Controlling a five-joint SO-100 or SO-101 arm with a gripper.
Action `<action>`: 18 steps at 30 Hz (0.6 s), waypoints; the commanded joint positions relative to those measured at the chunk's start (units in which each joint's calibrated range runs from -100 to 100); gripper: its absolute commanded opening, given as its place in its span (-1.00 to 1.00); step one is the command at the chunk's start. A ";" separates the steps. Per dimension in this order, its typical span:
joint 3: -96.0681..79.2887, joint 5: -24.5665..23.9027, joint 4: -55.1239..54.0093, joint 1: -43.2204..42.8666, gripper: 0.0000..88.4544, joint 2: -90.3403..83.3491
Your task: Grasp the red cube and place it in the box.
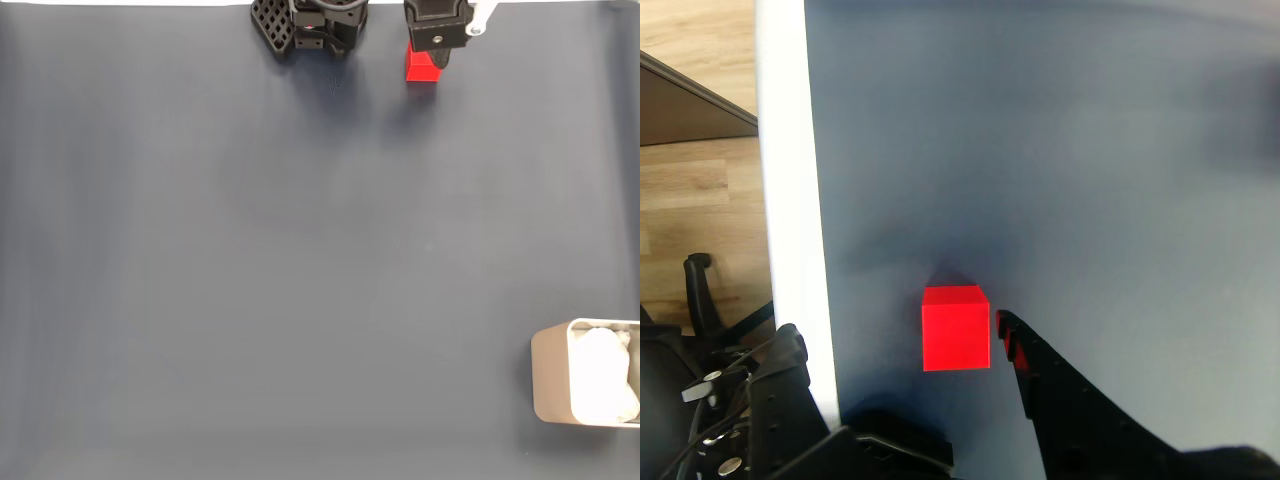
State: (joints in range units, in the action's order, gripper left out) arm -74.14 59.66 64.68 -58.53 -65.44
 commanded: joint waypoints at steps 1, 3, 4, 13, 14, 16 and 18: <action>-0.59 0.24 -0.83 0.65 -0.02 -1.29; -1.50 0.29 -0.83 0.65 -0.02 -1.89; -2.05 0.34 -0.99 0.65 -0.02 -2.24; -4.96 0.20 -2.79 0.65 -0.03 -3.80; -5.24 0.20 -3.28 0.65 -0.03 -3.71; -5.60 0.20 -4.02 0.65 -0.04 -3.45; -6.06 0.24 -4.92 0.65 -0.04 -3.19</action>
State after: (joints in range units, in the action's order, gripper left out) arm -80.20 60.00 61.26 -57.72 -68.56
